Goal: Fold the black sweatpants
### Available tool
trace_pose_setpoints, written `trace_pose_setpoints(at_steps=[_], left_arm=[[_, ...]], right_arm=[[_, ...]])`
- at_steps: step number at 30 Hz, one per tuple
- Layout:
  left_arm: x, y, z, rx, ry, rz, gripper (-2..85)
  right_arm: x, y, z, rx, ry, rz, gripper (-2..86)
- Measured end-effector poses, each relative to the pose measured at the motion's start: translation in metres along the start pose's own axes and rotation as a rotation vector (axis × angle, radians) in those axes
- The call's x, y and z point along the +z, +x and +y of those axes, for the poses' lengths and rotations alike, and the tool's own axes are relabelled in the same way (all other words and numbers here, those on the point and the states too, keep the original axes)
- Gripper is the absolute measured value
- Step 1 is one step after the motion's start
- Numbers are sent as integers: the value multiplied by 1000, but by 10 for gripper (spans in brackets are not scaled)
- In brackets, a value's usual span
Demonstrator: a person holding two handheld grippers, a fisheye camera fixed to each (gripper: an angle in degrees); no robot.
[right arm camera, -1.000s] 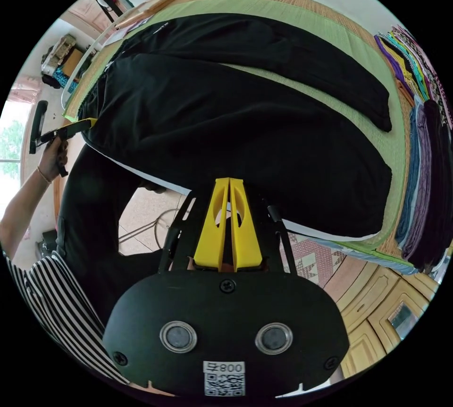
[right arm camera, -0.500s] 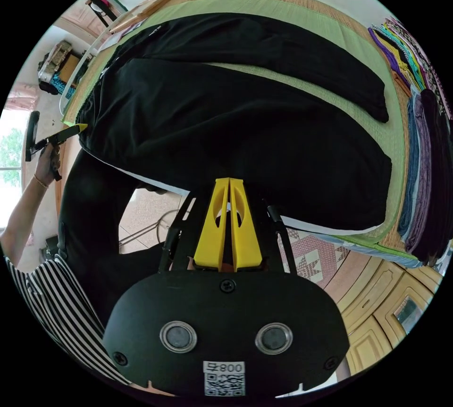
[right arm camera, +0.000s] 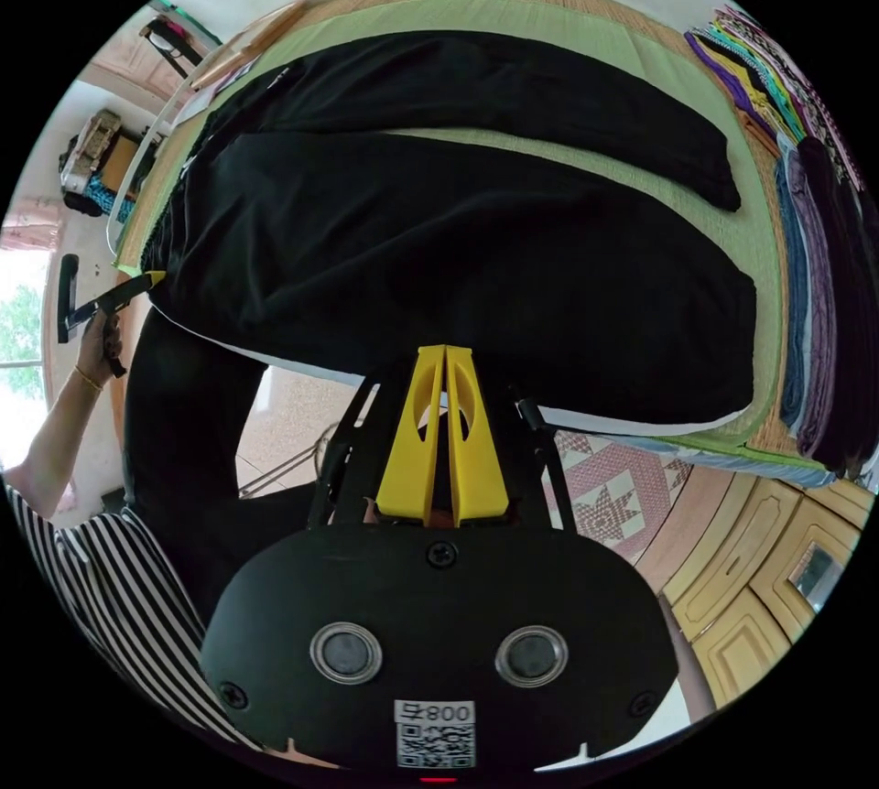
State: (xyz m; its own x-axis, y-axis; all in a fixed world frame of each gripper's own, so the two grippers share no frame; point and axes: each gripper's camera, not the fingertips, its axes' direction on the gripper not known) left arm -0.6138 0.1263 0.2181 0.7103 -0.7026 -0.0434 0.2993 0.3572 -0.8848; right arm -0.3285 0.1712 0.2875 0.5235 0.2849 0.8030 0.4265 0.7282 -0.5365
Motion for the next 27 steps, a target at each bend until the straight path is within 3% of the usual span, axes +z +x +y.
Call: trace_pose_setpoints(at_steps=[10, 18, 27], left_arm=[[-46, -34, -61, 53, 172, 135, 9], [-66, -45, -155, 127, 160, 113, 47], [-83, -37, -248, 220, 23, -52, 84]], right_arm=[[-77, 17, -54, 53, 146, -118, 5], [-115, -14, -190, -111, 191, -167, 39], [-160, -63, -333, -311, 185, -91, 73]])
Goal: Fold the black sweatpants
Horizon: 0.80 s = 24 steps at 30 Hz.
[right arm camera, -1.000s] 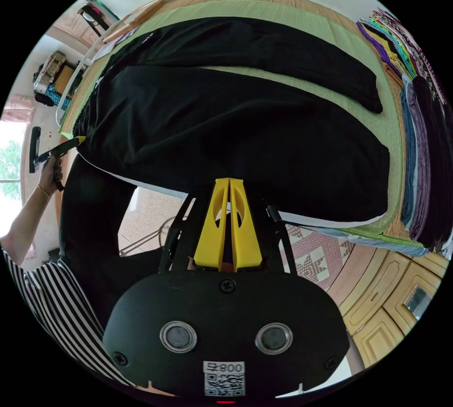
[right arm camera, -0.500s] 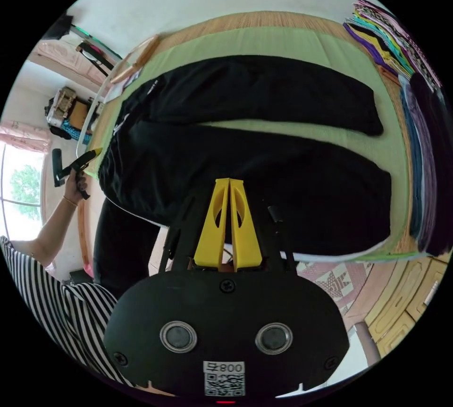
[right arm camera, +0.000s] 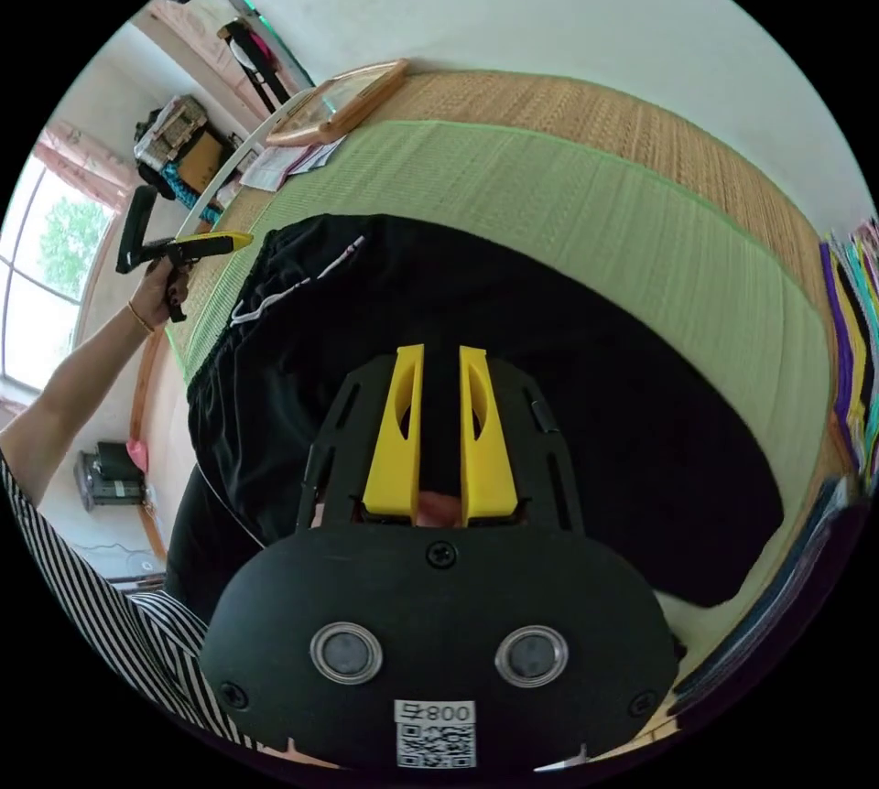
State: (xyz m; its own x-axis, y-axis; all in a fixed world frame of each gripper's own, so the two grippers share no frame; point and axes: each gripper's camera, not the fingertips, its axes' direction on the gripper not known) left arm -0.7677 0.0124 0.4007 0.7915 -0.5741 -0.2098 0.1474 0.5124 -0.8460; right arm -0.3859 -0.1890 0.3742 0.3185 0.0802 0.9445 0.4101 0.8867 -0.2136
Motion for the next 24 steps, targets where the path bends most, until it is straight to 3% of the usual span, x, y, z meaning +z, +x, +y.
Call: trace_pose_setpoints(at_steps=[10, 24], left_arm=[[7, 11, -64, 98, -204, -133, 109], [-23, 37, -79, 161, -169, -173, 98]], right_arm=[[-2, -13, -121, -177, -84, 112, 85], [-12, -28, -192, -304, -190, 215, 90]])
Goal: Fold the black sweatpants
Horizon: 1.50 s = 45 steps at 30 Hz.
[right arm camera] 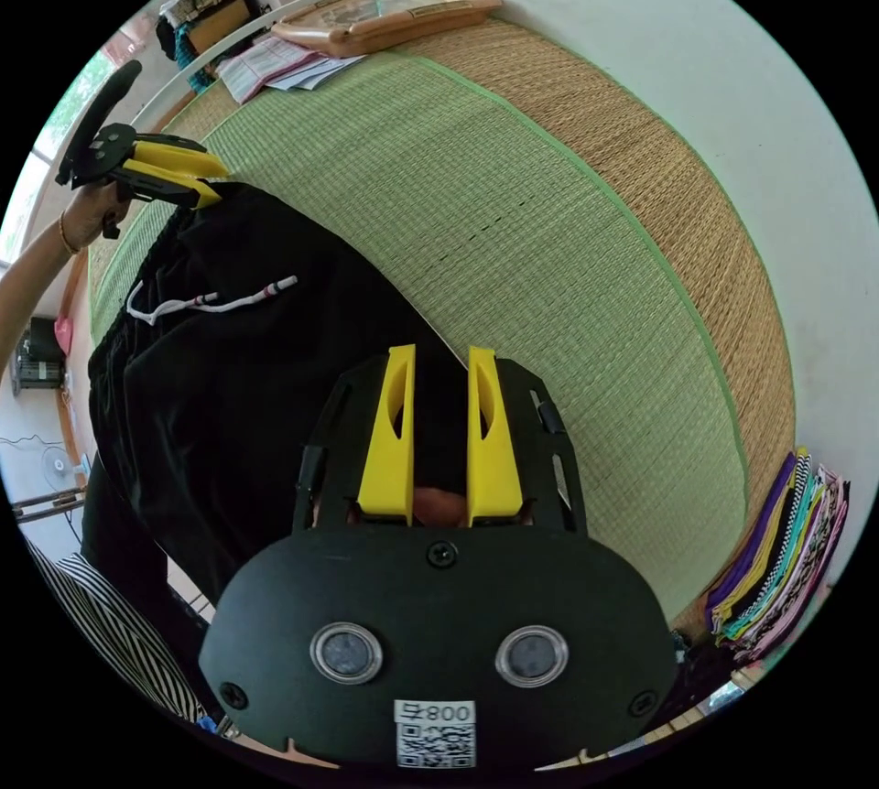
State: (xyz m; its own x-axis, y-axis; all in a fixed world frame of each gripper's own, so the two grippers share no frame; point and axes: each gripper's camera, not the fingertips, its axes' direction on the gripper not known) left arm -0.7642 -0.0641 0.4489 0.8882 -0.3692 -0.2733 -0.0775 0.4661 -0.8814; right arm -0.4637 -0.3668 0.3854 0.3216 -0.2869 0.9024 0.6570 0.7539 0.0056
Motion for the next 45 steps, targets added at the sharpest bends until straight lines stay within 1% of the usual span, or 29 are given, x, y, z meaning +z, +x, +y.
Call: trace_pose_setpoints(at_steps=[6, 11, 15, 20, 25, 34, 45], left_arm=[[-14, 11, 1, 1, -7, -36, 90], [-26, 17, 5, -20, -27, -15, 73], [-34, 22, 11, -31, -34, 0, 55], [-49, 32, 26, -47, -18, 13, 26], [-66, 43, 45, -53, 2, 6, 19], [-107, 73, 91, -46, 68, -18, 18], [-144, 123, 174, -21, 137, -44, 20]], right_arm=[[-19, 4, -3, -6, 4, 3, 85], [-32, 5, -1, -1, 5, 5, 72], [-43, 4, 3, -7, -16, 9, 45], [-57, 8, 13, 21, -32, -26, 24], [-77, 9, 33, 54, -17, -35, 17], [-143, -2, 90, 90, 59, -19, 13], [-211, -60, 202, 136, 154, -24, 10]])
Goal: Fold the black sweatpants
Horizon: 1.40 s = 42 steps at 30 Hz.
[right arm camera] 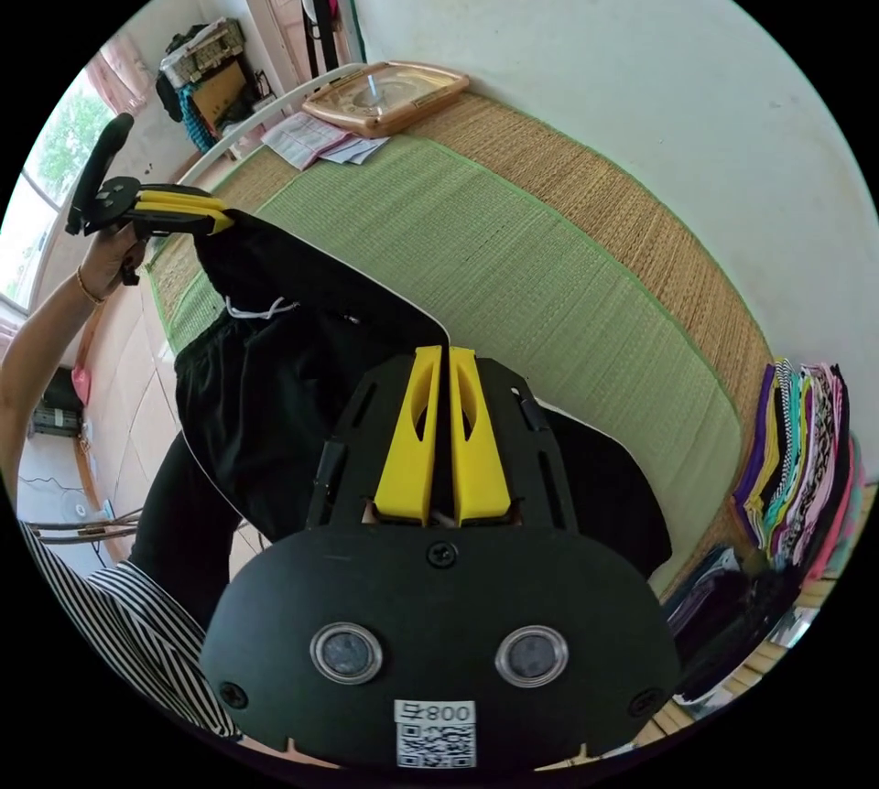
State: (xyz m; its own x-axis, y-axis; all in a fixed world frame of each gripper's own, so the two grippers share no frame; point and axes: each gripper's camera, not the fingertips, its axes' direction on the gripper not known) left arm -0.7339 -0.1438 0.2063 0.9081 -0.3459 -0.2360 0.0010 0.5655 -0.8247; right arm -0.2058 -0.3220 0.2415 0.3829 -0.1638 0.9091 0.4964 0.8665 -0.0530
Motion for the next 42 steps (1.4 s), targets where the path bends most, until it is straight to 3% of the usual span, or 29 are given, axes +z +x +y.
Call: trace_pose_setpoints(at_steps=[14, 27, 42], left_arm=[[-13, 45, 131, 35, 5, 5, 17], [22, 59, 197, 48, -110, -28, 19], [74, 60, 231, 46, -202, -18, 14]], right_arm=[[-37, -107, 139, -54, 72, -34, 10], [20, -205, 206, -117, -15, -128, 9], [99, -282, 220, -126, -115, -207, 11]])
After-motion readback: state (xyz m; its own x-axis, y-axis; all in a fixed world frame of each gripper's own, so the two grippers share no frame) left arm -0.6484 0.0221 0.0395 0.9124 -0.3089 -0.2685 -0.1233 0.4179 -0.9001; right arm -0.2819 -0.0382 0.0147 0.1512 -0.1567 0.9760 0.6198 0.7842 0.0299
